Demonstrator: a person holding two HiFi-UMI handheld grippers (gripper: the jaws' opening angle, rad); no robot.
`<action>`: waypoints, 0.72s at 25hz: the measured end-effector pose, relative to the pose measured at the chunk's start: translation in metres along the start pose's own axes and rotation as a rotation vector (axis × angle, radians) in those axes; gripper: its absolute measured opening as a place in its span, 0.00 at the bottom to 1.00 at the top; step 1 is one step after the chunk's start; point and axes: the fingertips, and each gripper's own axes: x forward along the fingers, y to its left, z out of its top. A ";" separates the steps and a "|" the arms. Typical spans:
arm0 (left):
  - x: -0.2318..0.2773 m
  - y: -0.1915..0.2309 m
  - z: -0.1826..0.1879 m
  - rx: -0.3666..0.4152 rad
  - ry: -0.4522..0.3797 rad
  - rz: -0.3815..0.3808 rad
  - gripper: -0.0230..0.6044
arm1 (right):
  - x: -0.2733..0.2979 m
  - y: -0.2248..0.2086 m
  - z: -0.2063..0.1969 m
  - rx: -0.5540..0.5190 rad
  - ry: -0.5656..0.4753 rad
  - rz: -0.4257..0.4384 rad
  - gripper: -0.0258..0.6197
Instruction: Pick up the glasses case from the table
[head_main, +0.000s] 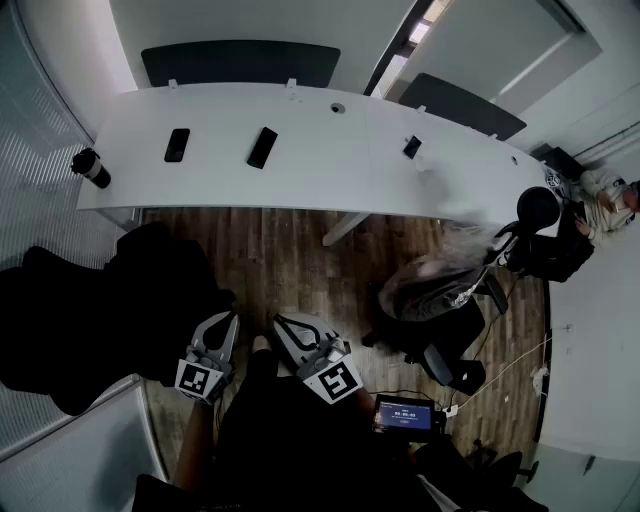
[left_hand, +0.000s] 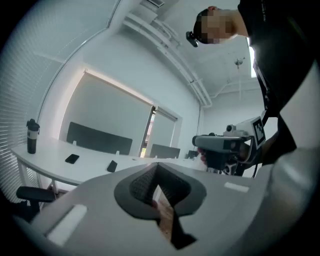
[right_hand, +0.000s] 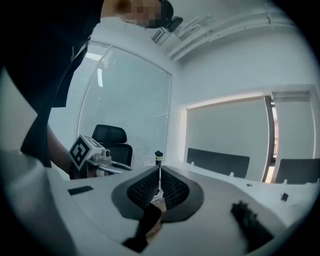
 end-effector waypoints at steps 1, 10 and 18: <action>-0.005 0.008 -0.004 -0.013 0.019 0.012 0.04 | 0.004 0.005 -0.004 0.015 0.010 -0.003 0.05; -0.019 0.051 -0.027 -0.028 0.091 0.049 0.04 | 0.017 0.022 -0.035 0.109 0.093 0.009 0.05; 0.015 0.048 -0.019 -0.016 0.087 0.066 0.04 | 0.031 -0.008 -0.039 0.130 0.055 0.041 0.05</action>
